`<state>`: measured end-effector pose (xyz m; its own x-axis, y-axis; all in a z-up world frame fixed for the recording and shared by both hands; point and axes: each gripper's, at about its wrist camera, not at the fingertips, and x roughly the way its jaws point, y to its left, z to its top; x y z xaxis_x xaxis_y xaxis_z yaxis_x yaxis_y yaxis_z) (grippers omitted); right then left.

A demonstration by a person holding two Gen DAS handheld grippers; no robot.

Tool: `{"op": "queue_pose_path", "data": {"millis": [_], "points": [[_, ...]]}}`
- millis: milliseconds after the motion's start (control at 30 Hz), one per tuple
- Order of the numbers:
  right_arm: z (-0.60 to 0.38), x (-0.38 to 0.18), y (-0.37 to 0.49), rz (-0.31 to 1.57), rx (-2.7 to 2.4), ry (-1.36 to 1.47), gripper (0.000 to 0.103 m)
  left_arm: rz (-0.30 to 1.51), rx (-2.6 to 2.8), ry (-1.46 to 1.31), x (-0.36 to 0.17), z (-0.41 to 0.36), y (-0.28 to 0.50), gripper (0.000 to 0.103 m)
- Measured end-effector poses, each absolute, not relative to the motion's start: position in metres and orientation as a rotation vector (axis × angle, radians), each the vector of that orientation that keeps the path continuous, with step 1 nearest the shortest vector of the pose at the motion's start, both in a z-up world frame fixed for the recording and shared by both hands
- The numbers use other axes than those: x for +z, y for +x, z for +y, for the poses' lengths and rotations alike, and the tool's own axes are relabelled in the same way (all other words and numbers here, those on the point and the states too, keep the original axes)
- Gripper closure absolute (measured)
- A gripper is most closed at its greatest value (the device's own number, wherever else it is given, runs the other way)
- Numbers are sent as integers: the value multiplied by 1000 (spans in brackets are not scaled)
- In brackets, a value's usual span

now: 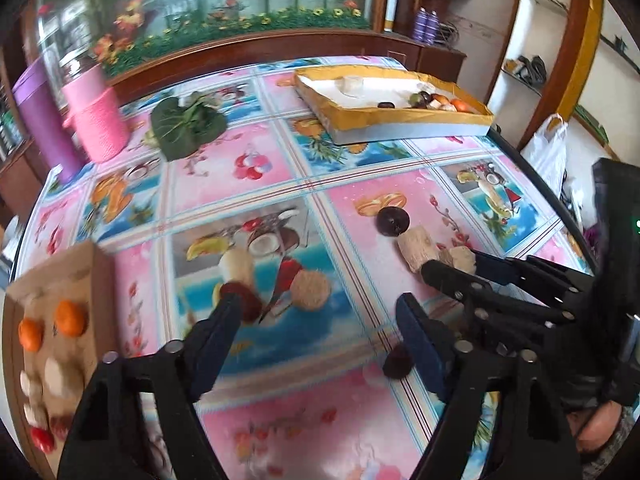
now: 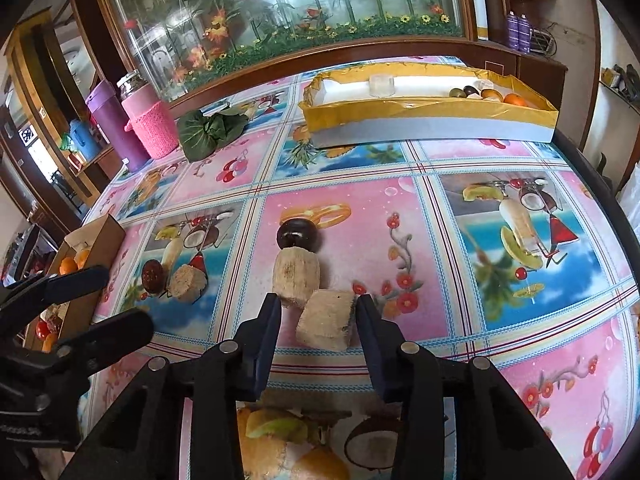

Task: Organize fruits
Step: 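Grasp a round beige cake with the left gripper while the right grasps a cylindrical beige cake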

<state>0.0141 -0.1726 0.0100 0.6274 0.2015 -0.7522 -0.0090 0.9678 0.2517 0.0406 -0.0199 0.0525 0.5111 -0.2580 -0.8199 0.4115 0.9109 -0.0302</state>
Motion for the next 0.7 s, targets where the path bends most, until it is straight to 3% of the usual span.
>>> {"op": "queue_pose_path", "data": {"millis": [100,300,333,400,700], "points": [[-172,11,13,880,109,227,70,976,-403,225,39,-29,56,45],[-172,12,10,877,116,227,72,1014,-405,244,19,-32,65,59],[-172,12,10,878,119,228,73,1012,-411,244,19,-33,65,70],[-171,13,10,876,123,229,74,1011,-399,246,19,-33,65,77],[-171,15,6,869,159,251,75,949,-396,131,51,-18,40,77]]}}
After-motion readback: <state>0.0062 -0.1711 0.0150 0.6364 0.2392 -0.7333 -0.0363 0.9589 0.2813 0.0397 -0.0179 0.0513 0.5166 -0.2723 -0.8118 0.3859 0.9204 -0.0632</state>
